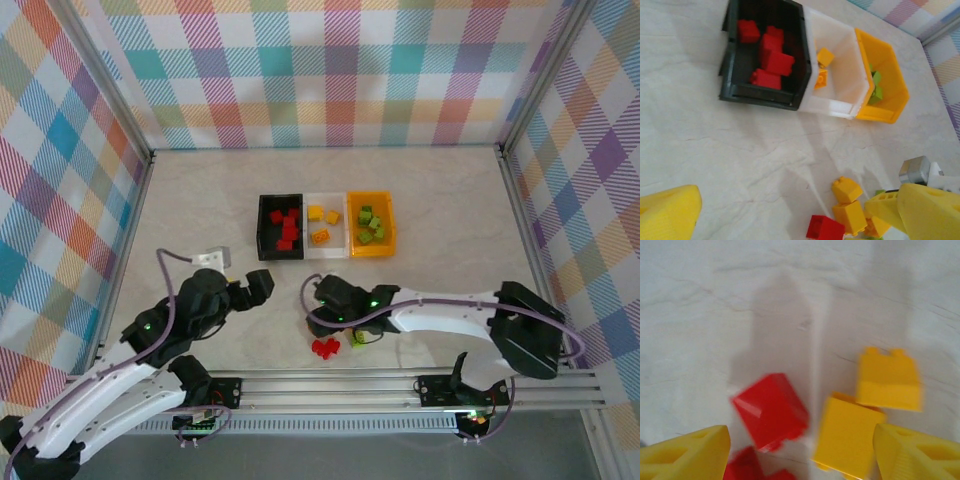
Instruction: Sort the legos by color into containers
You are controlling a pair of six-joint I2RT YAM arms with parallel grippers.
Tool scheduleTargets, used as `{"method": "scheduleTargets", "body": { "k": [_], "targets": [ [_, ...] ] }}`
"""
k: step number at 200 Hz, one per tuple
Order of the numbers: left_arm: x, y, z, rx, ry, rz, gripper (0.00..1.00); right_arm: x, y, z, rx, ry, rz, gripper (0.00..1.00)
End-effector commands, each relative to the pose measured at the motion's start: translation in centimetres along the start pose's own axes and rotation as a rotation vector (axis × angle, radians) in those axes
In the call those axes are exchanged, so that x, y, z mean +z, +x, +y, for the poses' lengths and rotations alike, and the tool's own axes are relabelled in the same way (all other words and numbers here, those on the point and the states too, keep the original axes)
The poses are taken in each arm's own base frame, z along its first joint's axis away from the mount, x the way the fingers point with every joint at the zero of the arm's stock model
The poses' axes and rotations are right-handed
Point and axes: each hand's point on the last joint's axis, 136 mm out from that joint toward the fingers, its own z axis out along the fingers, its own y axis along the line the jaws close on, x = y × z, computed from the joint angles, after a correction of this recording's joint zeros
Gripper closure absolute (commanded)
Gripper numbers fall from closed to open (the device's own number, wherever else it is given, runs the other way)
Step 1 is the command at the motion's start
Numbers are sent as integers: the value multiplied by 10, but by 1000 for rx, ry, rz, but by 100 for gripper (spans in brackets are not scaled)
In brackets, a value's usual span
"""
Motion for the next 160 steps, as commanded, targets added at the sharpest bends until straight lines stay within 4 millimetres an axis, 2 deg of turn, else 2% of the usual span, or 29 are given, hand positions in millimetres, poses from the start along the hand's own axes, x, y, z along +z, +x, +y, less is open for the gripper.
{"method": "scheduleTargets", "body": {
  "k": [1, 40, 80, 107, 125, 160],
  "targets": [
    [-15, -2, 24, -17, -70, -43, 0, 9, -9, 13, -100, 41, 1, 27],
    [-23, -4, 31, 2, -95, -46, 0, 31, 3, 9, -125, 96, 88, 35],
    [-27, -7, 31, 9, -97, -57, 0, 39, 16, 4, -140, 118, 141, 44],
    [-26, -7, 31, 14, -99, -59, 0, 42, 20, 4, -145, 115, 152, 55],
    [-25, -6, 30, 15, -99, -54, 0, 43, 21, 7, -143, 100, 153, 55],
    [-24, -6, 29, 23, -97, -47, 0, 46, 27, 3, -137, 113, 179, 49]
  ]
}}
